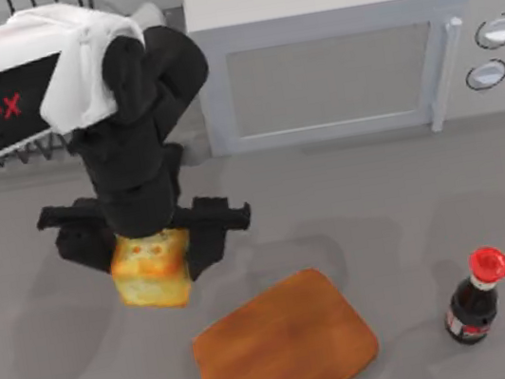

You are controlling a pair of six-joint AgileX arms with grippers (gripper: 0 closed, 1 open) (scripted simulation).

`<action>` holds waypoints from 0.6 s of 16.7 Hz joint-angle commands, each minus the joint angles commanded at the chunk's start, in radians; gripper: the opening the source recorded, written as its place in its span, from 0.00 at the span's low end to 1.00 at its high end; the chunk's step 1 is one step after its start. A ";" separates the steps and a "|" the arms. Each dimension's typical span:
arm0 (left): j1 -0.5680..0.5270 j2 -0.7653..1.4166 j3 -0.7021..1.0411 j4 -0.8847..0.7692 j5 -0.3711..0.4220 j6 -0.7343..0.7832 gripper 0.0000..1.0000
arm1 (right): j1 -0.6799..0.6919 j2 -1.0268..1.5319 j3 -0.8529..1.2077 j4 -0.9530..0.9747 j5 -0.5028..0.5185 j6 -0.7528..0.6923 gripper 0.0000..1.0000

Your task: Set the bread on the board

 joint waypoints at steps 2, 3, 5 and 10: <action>-0.104 -0.004 -0.016 0.016 0.001 -0.186 0.00 | 0.000 0.000 0.000 0.000 0.000 0.000 1.00; -0.151 -0.010 -0.024 0.025 0.000 -0.264 0.00 | 0.000 0.000 0.000 0.000 0.000 0.000 1.00; -0.230 -0.025 -0.038 0.046 -0.002 -0.389 0.00 | 0.000 0.000 0.000 0.000 0.000 0.000 1.00; -0.316 -0.049 -0.058 0.074 -0.008 -0.514 0.00 | 0.000 0.000 0.000 0.000 0.000 0.000 1.00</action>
